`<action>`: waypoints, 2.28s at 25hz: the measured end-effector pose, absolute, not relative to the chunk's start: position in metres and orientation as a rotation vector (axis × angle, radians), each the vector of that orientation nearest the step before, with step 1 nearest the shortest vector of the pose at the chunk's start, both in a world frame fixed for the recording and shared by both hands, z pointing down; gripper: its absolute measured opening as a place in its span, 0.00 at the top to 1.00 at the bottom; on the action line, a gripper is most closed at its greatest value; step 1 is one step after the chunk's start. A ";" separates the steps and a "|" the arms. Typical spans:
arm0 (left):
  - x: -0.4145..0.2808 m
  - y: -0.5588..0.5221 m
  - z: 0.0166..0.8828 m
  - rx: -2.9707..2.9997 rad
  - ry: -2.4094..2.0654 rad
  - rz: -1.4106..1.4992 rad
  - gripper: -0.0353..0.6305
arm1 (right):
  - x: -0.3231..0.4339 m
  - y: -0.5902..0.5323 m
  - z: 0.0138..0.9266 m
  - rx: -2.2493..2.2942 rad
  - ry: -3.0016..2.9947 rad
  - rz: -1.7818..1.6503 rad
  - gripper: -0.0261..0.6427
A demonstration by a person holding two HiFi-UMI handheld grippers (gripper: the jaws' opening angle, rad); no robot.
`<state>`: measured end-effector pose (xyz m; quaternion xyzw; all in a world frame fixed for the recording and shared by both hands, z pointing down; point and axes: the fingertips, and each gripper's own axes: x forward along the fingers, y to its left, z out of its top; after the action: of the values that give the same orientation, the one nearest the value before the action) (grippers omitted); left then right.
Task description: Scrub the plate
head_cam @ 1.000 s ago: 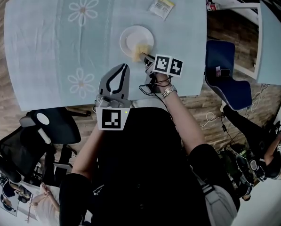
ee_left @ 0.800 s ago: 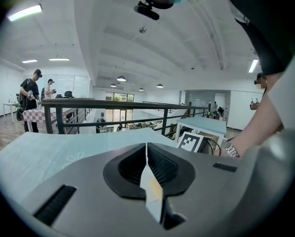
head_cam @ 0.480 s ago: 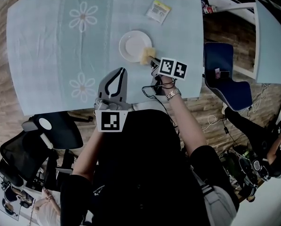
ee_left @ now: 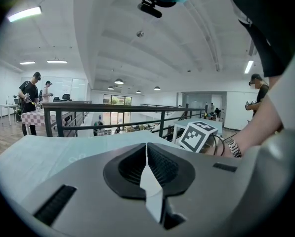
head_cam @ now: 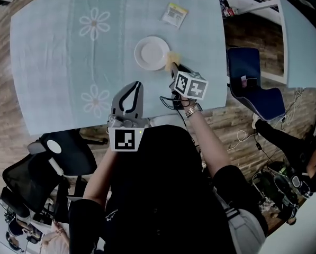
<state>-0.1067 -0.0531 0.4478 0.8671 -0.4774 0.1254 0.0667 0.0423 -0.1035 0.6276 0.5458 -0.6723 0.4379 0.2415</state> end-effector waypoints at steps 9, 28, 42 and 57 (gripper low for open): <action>-0.106 -0.028 0.433 2.608 -1.413 0.225 0.91 | 0.015 -0.079 0.543 1.693 -2.024 0.897 0.88; -0.080 0.011 0.379 2.636 -1.401 0.145 0.91 | -0.015 -0.001 0.365 1.524 -2.553 0.100 0.88; 0.015 0.059 0.317 2.587 -1.544 -0.072 0.91 | 0.087 0.061 0.324 1.470 -2.724 0.349 0.88; 0.087 0.108 0.336 2.573 -1.581 -0.060 0.92 | 0.139 0.097 0.332 1.311 -2.753 0.230 0.88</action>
<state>0.0873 0.1084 0.3355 0.8504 -0.5223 -0.0198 0.0604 0.1392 0.0974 0.3323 0.4283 -0.8995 0.0751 0.0419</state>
